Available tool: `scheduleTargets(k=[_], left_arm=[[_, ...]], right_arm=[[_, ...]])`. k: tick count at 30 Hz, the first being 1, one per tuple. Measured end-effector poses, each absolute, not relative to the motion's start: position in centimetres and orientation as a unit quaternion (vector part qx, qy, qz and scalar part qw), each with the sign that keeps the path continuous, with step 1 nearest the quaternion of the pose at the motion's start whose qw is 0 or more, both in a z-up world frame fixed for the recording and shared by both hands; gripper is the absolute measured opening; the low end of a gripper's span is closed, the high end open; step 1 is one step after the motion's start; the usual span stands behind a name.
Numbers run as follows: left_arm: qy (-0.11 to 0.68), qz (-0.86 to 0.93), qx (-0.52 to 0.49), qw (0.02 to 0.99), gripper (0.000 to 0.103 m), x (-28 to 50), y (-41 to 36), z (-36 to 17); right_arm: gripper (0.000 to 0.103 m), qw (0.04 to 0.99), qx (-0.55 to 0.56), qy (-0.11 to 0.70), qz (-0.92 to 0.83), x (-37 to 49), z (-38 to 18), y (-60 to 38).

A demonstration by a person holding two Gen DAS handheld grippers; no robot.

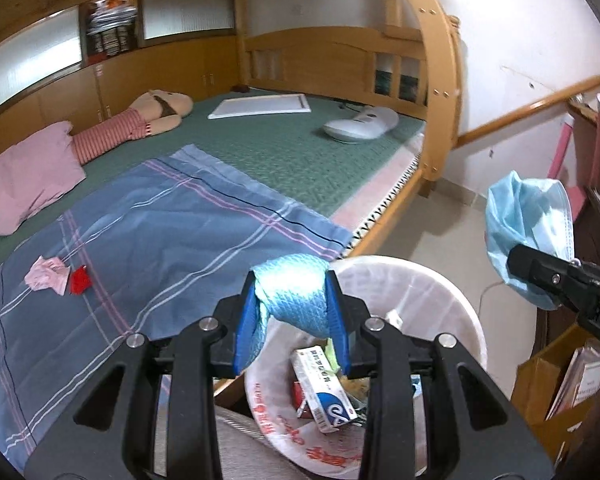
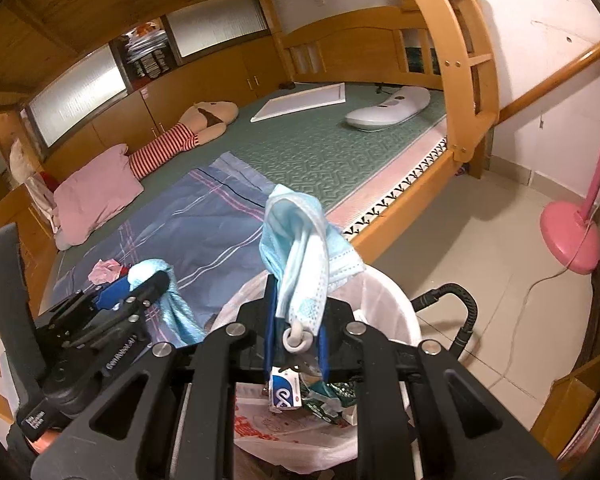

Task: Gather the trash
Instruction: 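Carry the mask over the bin and open both tools to drop it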

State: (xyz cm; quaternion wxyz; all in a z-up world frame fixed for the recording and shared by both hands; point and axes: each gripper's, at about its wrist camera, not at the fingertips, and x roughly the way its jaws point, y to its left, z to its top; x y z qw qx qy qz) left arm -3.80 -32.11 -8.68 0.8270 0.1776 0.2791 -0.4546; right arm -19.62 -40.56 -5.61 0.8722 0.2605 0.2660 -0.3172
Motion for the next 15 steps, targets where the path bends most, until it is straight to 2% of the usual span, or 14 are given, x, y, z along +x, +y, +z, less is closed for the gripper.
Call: scheduleTargets(k=[15], left_arm=[[0.296,-0.472,0.208,0.804,0.035,-5.4,-35.6,-10.8]], right_arm=[[0.018,0.861,0.279,0.266,-0.332,-21.3,-6.6,-41.7]])
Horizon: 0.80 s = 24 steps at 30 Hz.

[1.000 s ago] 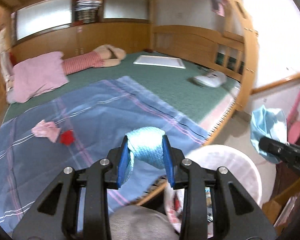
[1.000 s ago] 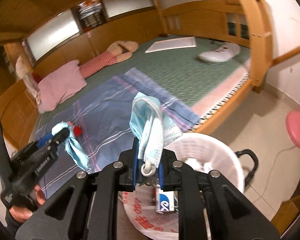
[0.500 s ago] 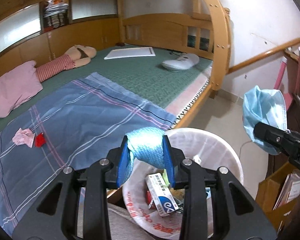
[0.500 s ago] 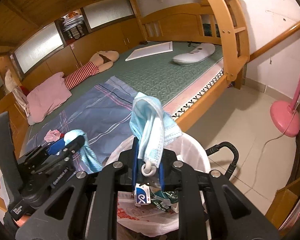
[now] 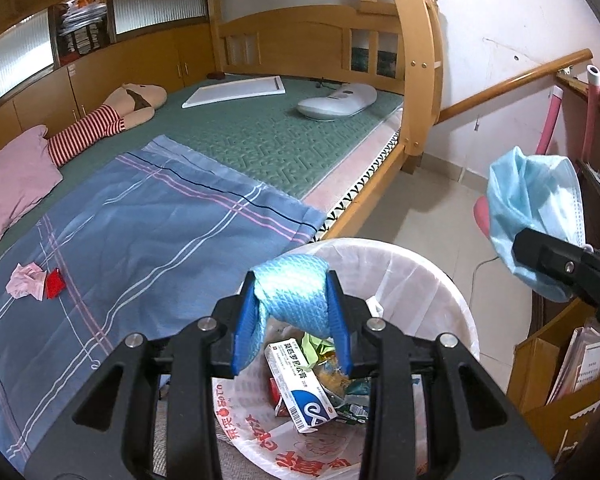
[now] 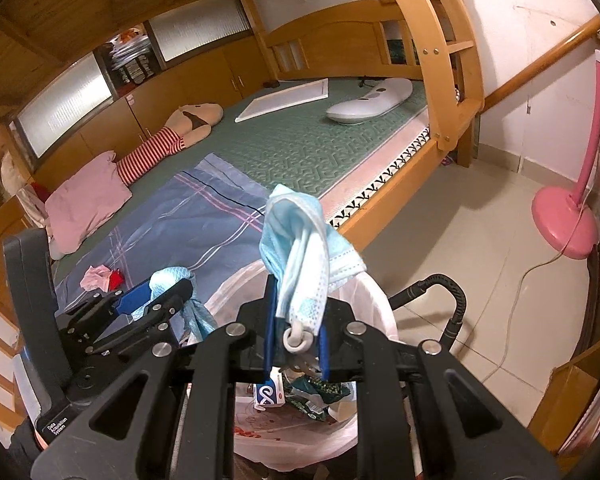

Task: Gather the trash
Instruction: 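Carry the mask over the bin and open both tools to drop it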

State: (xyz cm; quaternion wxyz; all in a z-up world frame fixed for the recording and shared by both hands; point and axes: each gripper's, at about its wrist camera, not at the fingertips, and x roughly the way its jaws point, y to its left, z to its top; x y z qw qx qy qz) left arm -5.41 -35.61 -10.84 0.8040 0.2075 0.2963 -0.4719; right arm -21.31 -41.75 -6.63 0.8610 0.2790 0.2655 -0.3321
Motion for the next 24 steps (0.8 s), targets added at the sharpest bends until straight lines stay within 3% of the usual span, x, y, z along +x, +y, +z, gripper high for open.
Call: scheduleTargets(k=[8,12,19,21,24], left_arm=[[0.298,-0.471,0.208,0.804,0.038,-5.3,-35.9,-10.9],[0.294,-0.472,0.206,0.805,0.05,-5.4,-35.7,-10.8],[0.29,-0.468,0.197,0.811,0.06,-4.9,-35.3,-10.3],[0.29,-0.463,0.192,0.815,0.061,-4.5,-35.0,-10.1],[0.289,-0.459,0.185,0.82,0.061,-4.0,-34.4,-9.8]], right_arm=[[0.018,0.858,0.284,0.27,-0.331,-21.2,-7.1,-42.0],[0.018,0.858,0.283,0.27,-0.332,-21.2,-7.0,-42.2],[0.019,0.856,0.286,0.28,-0.325,-20.9,-7.4,-42.4],[0.026,0.856,0.288,0.293,-0.315,-20.4,-7.9,-42.5],[0.052,0.85,0.291,0.313,-0.309,-19.5,-8.8,-42.6]])
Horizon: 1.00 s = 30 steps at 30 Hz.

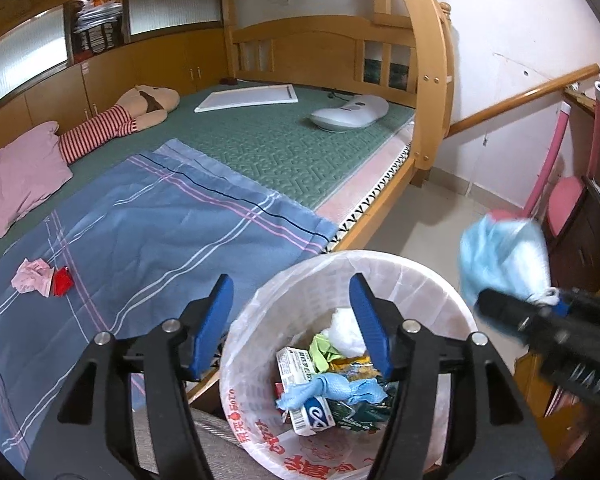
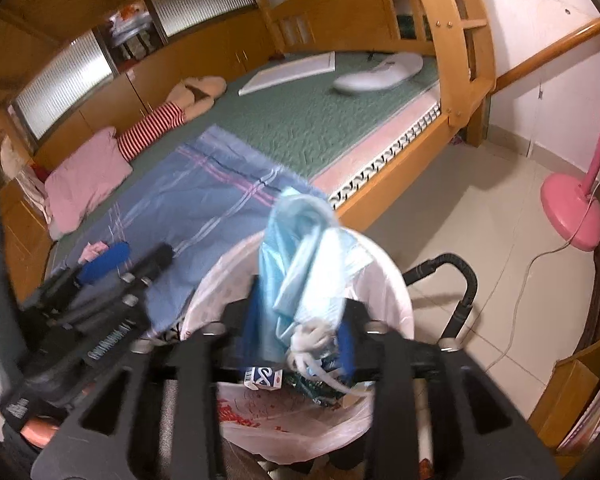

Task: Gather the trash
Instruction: 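Carry the mask over the bin and open both tools to drop it, then move both open tools back and grasp the red packet with the right tool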

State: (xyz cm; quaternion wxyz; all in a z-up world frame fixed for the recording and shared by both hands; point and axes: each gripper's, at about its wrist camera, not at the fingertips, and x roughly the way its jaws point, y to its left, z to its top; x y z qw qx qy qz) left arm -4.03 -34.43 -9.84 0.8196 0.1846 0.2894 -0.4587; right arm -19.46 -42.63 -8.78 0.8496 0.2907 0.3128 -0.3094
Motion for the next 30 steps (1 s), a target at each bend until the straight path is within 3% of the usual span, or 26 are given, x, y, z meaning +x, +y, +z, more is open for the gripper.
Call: scheduleTargets(k=[1,4,14,22,30], left_arm=[[0.289,-0.457,0.182,0.821,0.061,-3.8,-34.2,-9.7],[0.29,-0.451,0.174,0.826,0.061,-3.0,-33.7,-9.6],[0.309,-0.422,0.141,0.84,0.062,1.6,-30.2,-9.7],[0.335,-0.309,0.109,0.883,0.078,10.7,-20.7,-11.1],[0.386,-0.131,0.045,0.912,0.083,20.7,-7.1,-13.4]], right_arm=[[0.06,0.849,0.292,0.314,-0.31,-19.3,-9.0,-42.7],[0.067,0.849,0.293,0.309,-0.312,-19.2,-9.1,-42.6],[0.067,0.858,0.27,0.337,-0.28,-14.4,-9.4,-41.2],[0.067,0.875,0.232,0.395,-0.159,-0.6,-12.1,-36.7],[0.067,0.876,0.192,0.441,-0.04,15.8,-15.4,-31.3]])
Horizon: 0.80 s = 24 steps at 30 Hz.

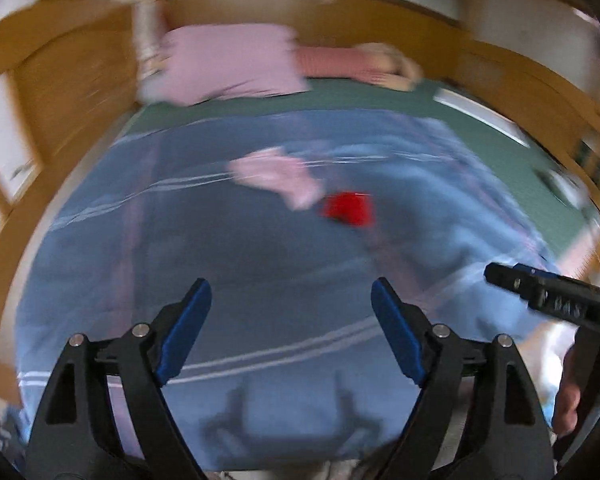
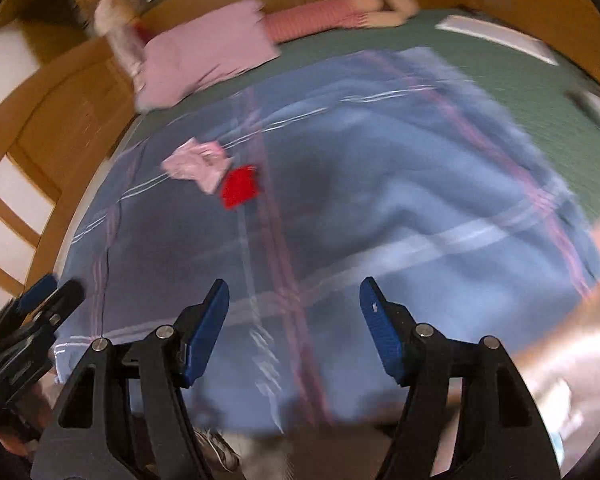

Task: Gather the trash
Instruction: 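Move both open tools back and grasp the red packet with the right tool, then grasp the pink paper wrapper with the left tool while the right tool lifts the red packet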

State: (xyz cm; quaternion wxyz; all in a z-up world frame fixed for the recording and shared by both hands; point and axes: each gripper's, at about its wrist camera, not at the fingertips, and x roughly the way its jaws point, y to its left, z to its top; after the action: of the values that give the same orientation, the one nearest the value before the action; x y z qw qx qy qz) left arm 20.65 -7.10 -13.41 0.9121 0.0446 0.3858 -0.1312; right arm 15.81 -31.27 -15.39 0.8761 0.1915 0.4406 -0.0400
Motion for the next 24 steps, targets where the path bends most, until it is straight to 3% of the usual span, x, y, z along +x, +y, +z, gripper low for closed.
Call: scheduleTargets(k=[12,14,16,24], left_arm=[[0.394,-0.019,0.007,0.919,0.083,26.2,3.4,-14.8],[0.395,-0.014,0.007,0.919,0.083,26.8,4.0,-14.9],[0.395,-0.01,0.008,0.919,0.083,27.4,4.4,-15.1],[0.392,-0.043,0.016,0.919,0.083,29.1,2.4,-15.2]], right_arm=[[0.067,0.841,0.152,0.52,-0.011,35.3,-22.0,-27.0],[0.057,0.83,0.154,0.535,-0.014,36.6,-23.1,-26.8],[0.029,0.82,0.159,0.55,-0.017,37.4,-23.9,-26.9],[0.026,0.834,0.183,0.521,-0.02,34.5,-21.5,-28.1]])
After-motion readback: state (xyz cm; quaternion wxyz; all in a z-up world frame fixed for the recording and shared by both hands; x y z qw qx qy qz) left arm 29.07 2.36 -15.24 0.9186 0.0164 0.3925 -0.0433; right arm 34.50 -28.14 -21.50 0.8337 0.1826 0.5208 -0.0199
